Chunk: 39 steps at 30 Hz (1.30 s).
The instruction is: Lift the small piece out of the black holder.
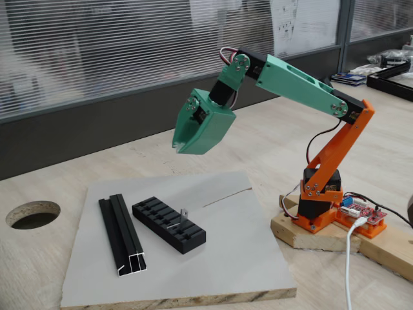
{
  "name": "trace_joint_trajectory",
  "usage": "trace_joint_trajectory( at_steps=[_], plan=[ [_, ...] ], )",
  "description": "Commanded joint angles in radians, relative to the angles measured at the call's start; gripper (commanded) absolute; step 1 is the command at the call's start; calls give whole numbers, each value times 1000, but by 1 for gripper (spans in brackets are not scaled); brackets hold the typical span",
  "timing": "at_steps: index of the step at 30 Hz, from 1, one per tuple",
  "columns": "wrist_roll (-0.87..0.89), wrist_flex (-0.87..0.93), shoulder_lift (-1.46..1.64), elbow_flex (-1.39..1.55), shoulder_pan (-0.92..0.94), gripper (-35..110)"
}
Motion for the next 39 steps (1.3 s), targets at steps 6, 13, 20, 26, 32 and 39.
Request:
trace_joint_trajectory(
  at_steps=[6, 13, 20, 26, 32, 39],
  plan=[
    [-2, 3, 5, 63, -41, 12],
    [-2, -2, -80, 104, -184, 12],
    [0, -2, -163, 80, -176, 12],
    [-2, -2, -164, 87, -170, 13],
    [-3, -3, -164, 91, -169, 13],
    [-5, -3, -166, 94, -106, 13]
  ],
)
